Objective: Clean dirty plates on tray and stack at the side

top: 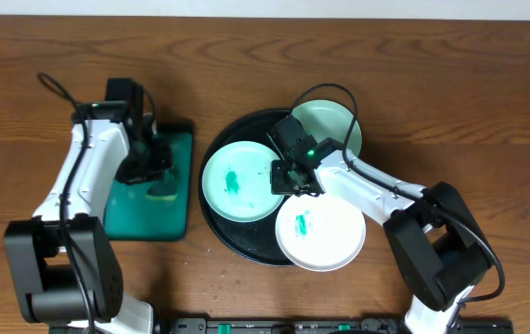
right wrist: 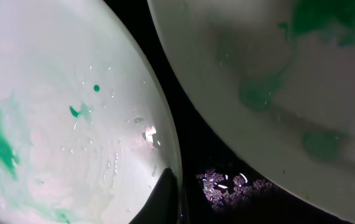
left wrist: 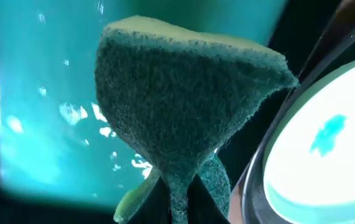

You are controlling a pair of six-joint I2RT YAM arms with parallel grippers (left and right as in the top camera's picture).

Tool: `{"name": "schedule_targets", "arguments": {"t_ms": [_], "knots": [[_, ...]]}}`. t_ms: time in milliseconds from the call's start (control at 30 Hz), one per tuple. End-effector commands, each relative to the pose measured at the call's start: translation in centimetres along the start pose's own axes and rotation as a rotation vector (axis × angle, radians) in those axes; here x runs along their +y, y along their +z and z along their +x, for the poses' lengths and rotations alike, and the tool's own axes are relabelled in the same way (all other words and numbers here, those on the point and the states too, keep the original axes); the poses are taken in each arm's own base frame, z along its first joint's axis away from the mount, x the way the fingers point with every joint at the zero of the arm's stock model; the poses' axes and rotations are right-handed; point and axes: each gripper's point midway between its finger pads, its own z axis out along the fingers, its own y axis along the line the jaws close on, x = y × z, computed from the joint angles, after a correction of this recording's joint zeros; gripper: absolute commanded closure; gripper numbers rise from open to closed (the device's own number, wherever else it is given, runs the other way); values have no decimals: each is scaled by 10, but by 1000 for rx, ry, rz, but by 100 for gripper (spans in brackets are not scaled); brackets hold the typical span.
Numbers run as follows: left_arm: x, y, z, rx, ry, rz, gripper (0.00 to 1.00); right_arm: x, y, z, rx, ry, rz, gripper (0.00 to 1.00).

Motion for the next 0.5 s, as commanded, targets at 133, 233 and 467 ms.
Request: {"name": "schedule_targets", "arguments": {"t_ms": [133, 233, 467], "knots": [[-18, -16, 10, 15, -18, 128, 93, 0, 2, 10, 26, -39, 12, 99], [-34, -14, 19, 33, 34, 124, 93, 0, 2, 10, 26, -39, 11, 99], [-93, -4, 33, -10, 167, 83, 93, 0, 2, 10, 26, -39, 11, 99]]}}
